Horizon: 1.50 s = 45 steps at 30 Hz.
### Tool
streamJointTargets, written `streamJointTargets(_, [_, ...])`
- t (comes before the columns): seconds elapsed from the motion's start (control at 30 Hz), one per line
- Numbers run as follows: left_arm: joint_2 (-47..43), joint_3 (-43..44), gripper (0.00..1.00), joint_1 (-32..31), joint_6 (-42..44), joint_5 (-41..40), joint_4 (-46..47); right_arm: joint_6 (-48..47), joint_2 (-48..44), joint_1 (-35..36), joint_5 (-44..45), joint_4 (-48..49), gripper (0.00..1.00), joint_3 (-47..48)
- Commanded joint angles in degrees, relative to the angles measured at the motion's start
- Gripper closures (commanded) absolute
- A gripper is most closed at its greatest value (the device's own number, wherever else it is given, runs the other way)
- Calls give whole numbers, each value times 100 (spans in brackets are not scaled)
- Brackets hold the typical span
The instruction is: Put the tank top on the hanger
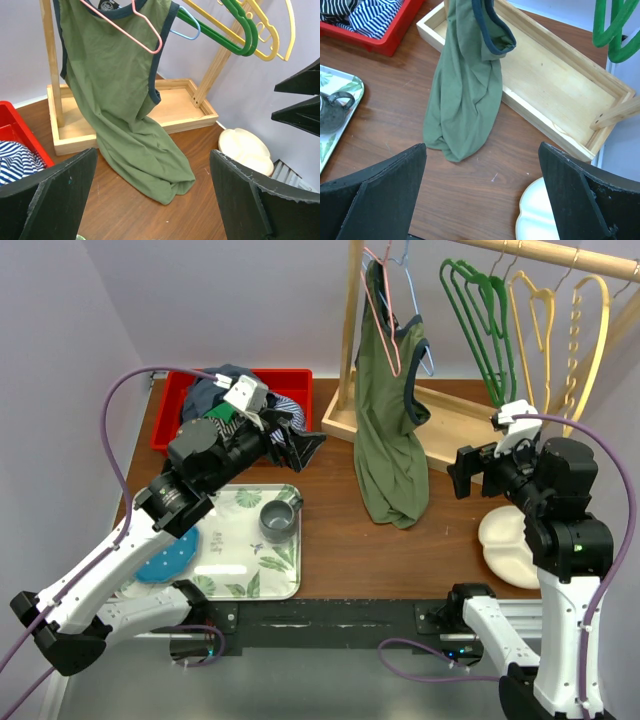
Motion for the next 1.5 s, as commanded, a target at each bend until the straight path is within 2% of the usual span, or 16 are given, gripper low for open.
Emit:
streamJointTargets(0.0, [-52, -7, 0, 36, 204, -234, 81, 60, 16, -23, -197, 50, 1, 17])
streamJointTargets(0.13, [167, 2, 0, 211, 266, -472, 54, -28, 25, -14, -459, 15, 1, -10])
streamJointTargets(0.2, [291, 19, 0, 580, 108, -375, 133, -273, 43, -23, -758, -125, 1, -18])
streamJointTargets(0.23, [430, 2, 0, 746, 21, 34, 238, -387, 60, -23, -1134, -195, 1, -18])
streamJointTargets(0.37, [791, -200, 0, 1983, -830, 950, 843, -1308, 95, -14, -2171, -643, 1, -123])
streamJointTargets(0.5, [1344, -175, 0, 2847, -1605, 1172, 977, -1680, 113, -23, -2482, -609, 1, -545])
streamJointTargets(0.6, [2030, 290, 0, 3261, -2063, 866, 303, -1742, 96, -23, -2482, -355, 1, -975])
streamJointTargets(0.73, [3118, 1369, 2, 3376, -2081, -241, -795, -1672, 104, -14, -2465, 14, 1, -1380])
streamJointTargets(0.77, [3313, 1555, 5, 3385, -2063, -330, -972, -1602, 96, -23, -2447, 189, 1, -1529])
streamJointTargets(0.8, [3497, 1766, 7, 3385, -2107, -879, -1200, -1567, 96, -14, -2447, 269, 1, -1591])
streamJointTargets(0.9, [4245, 2784, 12, 3385, -2221, -1628, -2141, -1514, 61, -23, -2386, 454, 1, -1793])
streamJointTargets(0.97, [4641, 3033, 15, 3385, -2326, -1938, -2660, -1496, 34, -14, -2351, 525, 1, -1899])
streamJointTargets(1.17, [5160, 3428, 16, 3394, -2187, -2492, -2802, -1443, 51, -14, -2324, 657, 1, -2031])
streamJointTargets(1.3, [5703, 4209, 16, 3481, -2011, -3010, -2864, -1417, 43, -23, -2333, 674, 1, -2057])
streamJointTargets(1.47, [5960, 4125, 12, 3604, -861, -2802, -1899, -1373, -1, -14, -2324, 762, 1, -2145])
